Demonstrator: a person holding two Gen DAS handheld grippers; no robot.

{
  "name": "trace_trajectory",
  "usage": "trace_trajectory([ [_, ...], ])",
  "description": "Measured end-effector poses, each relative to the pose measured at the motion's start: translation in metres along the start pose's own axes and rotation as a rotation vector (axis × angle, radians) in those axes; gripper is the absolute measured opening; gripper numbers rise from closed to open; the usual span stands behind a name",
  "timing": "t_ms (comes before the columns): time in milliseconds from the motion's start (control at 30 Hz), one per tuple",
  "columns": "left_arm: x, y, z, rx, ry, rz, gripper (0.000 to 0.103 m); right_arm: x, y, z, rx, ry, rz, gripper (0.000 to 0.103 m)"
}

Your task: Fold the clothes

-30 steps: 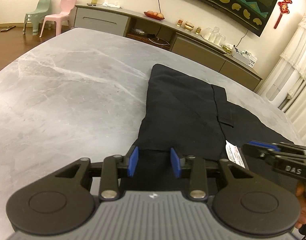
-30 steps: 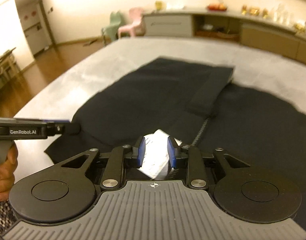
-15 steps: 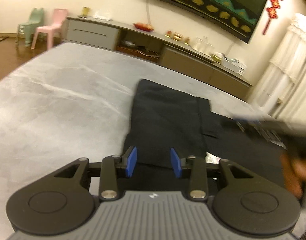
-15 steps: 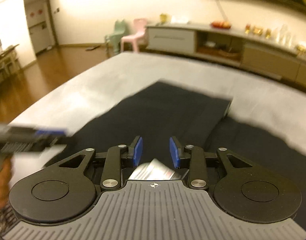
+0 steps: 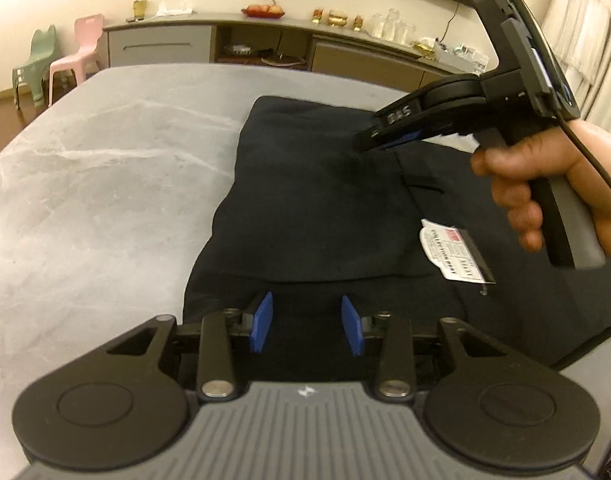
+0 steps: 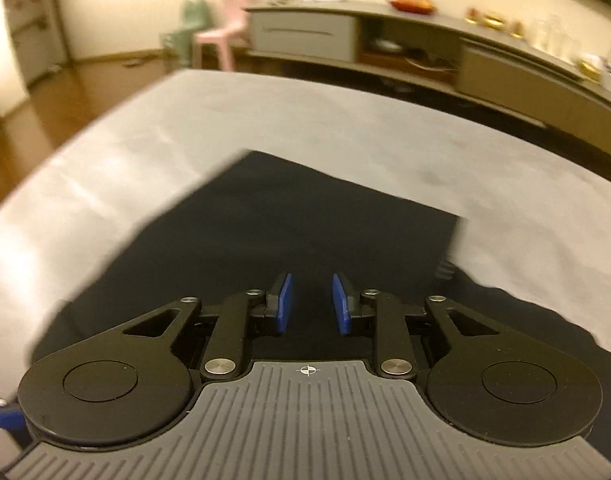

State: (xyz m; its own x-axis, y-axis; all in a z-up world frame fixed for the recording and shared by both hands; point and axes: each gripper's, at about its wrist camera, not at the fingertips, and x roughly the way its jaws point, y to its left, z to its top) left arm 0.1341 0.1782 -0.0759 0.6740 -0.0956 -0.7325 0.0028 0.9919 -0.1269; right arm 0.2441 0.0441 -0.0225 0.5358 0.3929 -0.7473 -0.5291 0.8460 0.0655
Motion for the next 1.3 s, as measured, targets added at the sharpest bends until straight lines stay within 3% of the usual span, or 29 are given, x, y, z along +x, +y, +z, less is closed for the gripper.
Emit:
trace_trajectory([
  [67, 0.0, -0.004, 0.001, 0.016, -0.001, 0.017, 0.038, 0.017, 0.005, -0.008, -0.041, 0.026, 0.026, 0.036],
  [133, -0.007, -0.007, 0.002, 0.015, -0.022, 0.008, 0.038, 0.017, 0.003, -0.017, -0.077, 0.014, 0.009, 0.037],
  [233, -0.015, -0.01, 0.007, 0.007, -0.063, -0.022, 0.04, -0.017, -0.013, -0.033, -0.013, -0.033, 0.018, 0.036],
  [267, -0.01, -0.013, 0.008, 0.015, -0.051, -0.006, 0.04, -0.033, -0.016, -0.042, 0.001, -0.066, 0.032, 0.036],
  [367, 0.002, -0.024, 0.012, 0.045, -0.021, 0.044, 0.04, -0.056, -0.024, -0.072, 0.042, -0.057, 0.079, 0.041],
  [433, 0.002, -0.036, 0.016, 0.064, -0.035, 0.065, 0.04, -0.051, -0.033, -0.097, 0.028, -0.064, 0.091, 0.047],
  [467, -0.002, -0.042, 0.019, 0.06, -0.053, 0.054, 0.041, -0.051, -0.04, -0.104, 0.023, -0.068, 0.083, 0.052],
  [533, -0.008, -0.059, 0.023, 0.078, -0.098, 0.005, 0.042, -0.065, -0.06, -0.106, 0.086, -0.063, 0.05, 0.051],
  [633, -0.011, -0.088, 0.028, 0.121, -0.149, -0.07, 0.042, -0.107, -0.099, -0.116, 0.175, -0.121, 0.075, 0.06],
  [733, 0.012, -0.119, 0.027, 0.184, -0.093, -0.101, 0.042, -0.144, -0.135, -0.137, 0.122, -0.103, -0.018, 0.062],
  [833, 0.033, -0.142, 0.021, 0.264, -0.036, -0.073, 0.042, -0.169, -0.19, -0.182, 0.132, -0.064, -0.166, 0.062],
  [933, 0.036, -0.152, 0.01, 0.351, -0.048, 0.001, 0.042, -0.194, -0.253, -0.241, 0.294, -0.047, -0.275, 0.061],
  [967, 0.037, -0.151, 0.007, 0.362, -0.051, 0.04, 0.043, -0.204, -0.268, -0.252, 0.336, -0.077, -0.295, 0.062],
  [1000, 0.037, -0.148, 0.005, 0.365, -0.051, 0.087, 0.044, -0.211, -0.279, -0.259, 0.356, -0.089, -0.295, 0.063],
  [1033, 0.037, -0.145, 0.002, 0.367, -0.051, 0.133, 0.057, -0.215, -0.289, -0.266, 0.372, -0.09, -0.289, 0.063],
  [1067, 0.038, -0.14, 0.004, 0.337, -0.044, 0.138, 0.059, -0.219, -0.295, -0.274, 0.368, -0.111, -0.287, 0.063],
  [1167, 0.038, -0.133, 0.008, 0.264, -0.031, 0.111, 0.058, -0.224, -0.298, -0.287, 0.321, -0.136, -0.303, 0.064],
  [1300, 0.014, -0.144, 0.007, 0.21, -0.089, 0.085, 0.051, -0.238, -0.303, -0.289, 0.363, -0.137, -0.301, 0.068],
])
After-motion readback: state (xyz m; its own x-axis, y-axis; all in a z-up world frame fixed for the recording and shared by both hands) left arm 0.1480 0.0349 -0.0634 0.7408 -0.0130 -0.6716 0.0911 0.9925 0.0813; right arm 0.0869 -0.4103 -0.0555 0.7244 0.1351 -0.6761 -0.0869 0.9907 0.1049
